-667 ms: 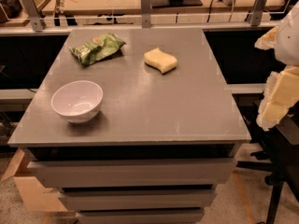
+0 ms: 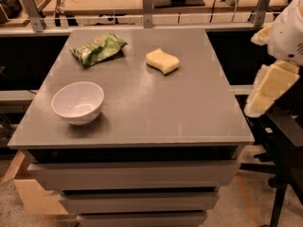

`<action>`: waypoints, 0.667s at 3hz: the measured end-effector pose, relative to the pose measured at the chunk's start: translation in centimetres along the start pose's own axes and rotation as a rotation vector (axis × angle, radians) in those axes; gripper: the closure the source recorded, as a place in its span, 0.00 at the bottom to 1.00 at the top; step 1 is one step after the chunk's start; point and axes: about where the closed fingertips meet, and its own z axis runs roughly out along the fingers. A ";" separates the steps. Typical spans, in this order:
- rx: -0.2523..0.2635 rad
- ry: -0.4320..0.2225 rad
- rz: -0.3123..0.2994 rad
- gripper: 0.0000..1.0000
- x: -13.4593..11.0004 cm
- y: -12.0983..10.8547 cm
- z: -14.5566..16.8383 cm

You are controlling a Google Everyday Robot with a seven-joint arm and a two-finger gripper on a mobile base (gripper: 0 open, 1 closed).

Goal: Place sponge into white bowl

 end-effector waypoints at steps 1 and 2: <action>0.046 -0.177 0.082 0.00 -3.8 -5.8 4.2; 0.058 -0.327 0.174 0.00 -6.5 -10.6 8.7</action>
Offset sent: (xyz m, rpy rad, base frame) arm 0.2118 0.0606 -0.0407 0.5330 -0.1707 -0.1411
